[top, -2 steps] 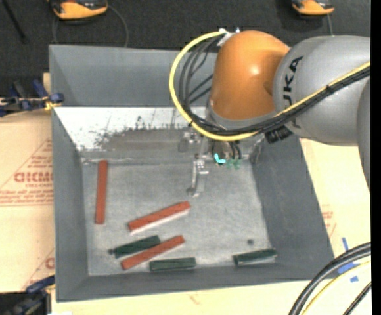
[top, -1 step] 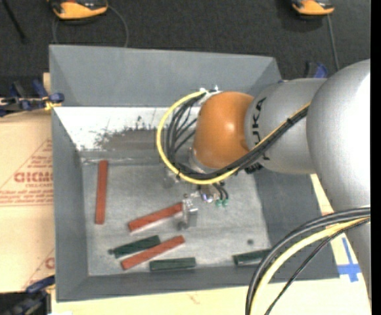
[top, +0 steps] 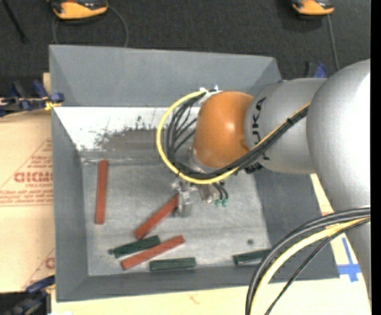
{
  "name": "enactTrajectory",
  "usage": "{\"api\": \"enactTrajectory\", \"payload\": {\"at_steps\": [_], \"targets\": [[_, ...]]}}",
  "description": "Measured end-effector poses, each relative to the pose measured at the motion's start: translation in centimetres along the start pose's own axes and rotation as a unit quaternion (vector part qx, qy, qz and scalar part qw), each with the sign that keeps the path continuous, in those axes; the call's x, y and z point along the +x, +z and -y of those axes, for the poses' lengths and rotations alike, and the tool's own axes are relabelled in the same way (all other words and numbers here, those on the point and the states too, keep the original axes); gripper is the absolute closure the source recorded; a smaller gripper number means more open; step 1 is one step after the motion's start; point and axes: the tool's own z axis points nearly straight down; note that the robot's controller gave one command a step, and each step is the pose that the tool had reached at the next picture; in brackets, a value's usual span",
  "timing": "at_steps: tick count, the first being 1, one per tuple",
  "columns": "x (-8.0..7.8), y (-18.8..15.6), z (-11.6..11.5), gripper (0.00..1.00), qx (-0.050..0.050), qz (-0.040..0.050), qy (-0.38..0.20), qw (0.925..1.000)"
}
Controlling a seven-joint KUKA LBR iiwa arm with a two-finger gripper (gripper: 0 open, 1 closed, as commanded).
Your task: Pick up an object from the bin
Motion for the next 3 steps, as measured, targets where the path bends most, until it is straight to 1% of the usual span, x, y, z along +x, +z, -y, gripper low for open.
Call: {"api": "enactTrajectory", "payload": {"at_steps": [1, 2, 3], "targets": [[0.0, 0.0, 0.0, 0.0, -0.001, -0.0004, 0.0, 1.0], [0.0, 0.0, 0.0, 1.0, -0.001, -0.0002, 0.001, 1.0], [0.8, -16.5, -2.9, 1.0, 0.002, 0.0038, -0.016, 0.9999]]}}
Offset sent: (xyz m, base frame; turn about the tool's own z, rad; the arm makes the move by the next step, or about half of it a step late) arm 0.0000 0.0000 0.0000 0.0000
